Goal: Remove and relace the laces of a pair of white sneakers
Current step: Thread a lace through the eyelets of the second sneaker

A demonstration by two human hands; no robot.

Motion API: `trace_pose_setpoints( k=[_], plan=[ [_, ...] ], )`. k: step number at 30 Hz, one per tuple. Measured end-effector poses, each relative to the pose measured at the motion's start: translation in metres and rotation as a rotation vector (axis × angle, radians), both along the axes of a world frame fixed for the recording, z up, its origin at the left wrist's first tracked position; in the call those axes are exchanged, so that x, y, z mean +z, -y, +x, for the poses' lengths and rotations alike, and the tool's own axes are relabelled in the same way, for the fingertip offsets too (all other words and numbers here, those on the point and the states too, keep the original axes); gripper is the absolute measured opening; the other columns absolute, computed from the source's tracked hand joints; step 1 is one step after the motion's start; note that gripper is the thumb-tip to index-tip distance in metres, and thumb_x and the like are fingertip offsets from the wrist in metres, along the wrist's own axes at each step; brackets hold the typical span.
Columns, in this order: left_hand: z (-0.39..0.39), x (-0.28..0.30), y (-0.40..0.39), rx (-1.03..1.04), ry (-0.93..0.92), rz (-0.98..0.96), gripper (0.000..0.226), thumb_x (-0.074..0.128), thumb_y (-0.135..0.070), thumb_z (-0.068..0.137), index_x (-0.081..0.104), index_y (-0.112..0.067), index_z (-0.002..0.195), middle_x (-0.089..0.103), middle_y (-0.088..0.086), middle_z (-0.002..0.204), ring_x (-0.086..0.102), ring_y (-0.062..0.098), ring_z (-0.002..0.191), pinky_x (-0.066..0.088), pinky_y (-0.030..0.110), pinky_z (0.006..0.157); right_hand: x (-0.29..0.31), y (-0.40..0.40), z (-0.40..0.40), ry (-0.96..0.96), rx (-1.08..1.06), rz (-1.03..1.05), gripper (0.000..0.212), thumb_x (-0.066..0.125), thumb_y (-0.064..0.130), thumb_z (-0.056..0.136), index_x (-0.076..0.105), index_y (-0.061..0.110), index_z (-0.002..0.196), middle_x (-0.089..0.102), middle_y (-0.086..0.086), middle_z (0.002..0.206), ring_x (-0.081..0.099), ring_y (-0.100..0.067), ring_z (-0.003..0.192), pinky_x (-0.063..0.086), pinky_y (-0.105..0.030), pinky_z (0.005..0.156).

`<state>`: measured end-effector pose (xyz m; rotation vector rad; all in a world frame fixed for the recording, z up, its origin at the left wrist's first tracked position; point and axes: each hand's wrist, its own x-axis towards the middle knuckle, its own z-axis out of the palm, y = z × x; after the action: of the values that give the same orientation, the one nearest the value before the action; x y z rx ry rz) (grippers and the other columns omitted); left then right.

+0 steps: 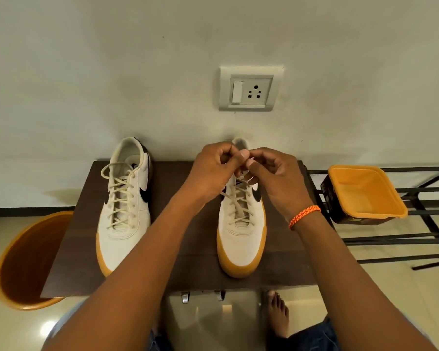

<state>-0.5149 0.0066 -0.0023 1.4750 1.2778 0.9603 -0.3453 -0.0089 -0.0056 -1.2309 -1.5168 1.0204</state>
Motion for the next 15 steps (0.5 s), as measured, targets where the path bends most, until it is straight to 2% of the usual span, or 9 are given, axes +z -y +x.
trace_pose_setpoints(
  k=[3, 6, 9, 15],
  plan=[
    [0.001, -0.004, -0.002, 0.006, -0.037, 0.02, 0.02, 0.065, -0.027, 0.105, 0.072, -0.011, 0.096, 0.077, 0.004, 0.079, 0.075, 0.019, 0.079, 0.057, 0.031, 0.078, -0.002, -0.001, 0.003, 0.059, -0.099, 0.044, 0.012, 0.069, 0.009, 0.098, 0.079, 0.011, 0.103, 0.078, -0.001, 0.083, 0.074, -0.02, 0.074, 0.064, -0.035, 0.074],
    [-0.001, -0.008, -0.004, 0.024, -0.079, 0.042, 0.009, 0.069, -0.022, 0.102, 0.073, -0.015, 0.1, 0.077, 0.0, 0.08, 0.075, 0.013, 0.079, 0.058, 0.033, 0.079, -0.002, -0.002, 0.002, 0.111, -0.161, 0.087, 0.009, 0.073, 0.009, 0.095, 0.08, 0.012, 0.099, 0.077, 0.003, 0.081, 0.074, -0.014, 0.074, 0.063, -0.032, 0.074],
    [0.0, -0.012, -0.006, 0.053, -0.173, 0.107, 0.008, 0.074, -0.023, 0.098, 0.082, -0.021, 0.098, 0.077, -0.008, 0.08, 0.073, 0.007, 0.079, 0.061, 0.038, 0.081, -0.003, -0.002, -0.001, 0.14, -0.197, 0.101, 0.009, 0.074, 0.009, 0.094, 0.081, 0.014, 0.098, 0.077, 0.005, 0.081, 0.075, -0.01, 0.075, 0.063, -0.03, 0.075],
    [0.002, -0.012, -0.007, 0.116, -0.171, 0.107, 0.005, 0.083, -0.025, 0.091, 0.086, -0.024, 0.094, 0.08, -0.011, 0.086, 0.074, 0.004, 0.084, 0.062, 0.041, 0.09, -0.007, -0.004, -0.003, 0.144, -0.225, 0.051, 0.009, 0.074, 0.009, 0.094, 0.08, 0.015, 0.096, 0.078, 0.002, 0.082, 0.075, -0.01, 0.074, 0.064, -0.03, 0.075]
  ],
)
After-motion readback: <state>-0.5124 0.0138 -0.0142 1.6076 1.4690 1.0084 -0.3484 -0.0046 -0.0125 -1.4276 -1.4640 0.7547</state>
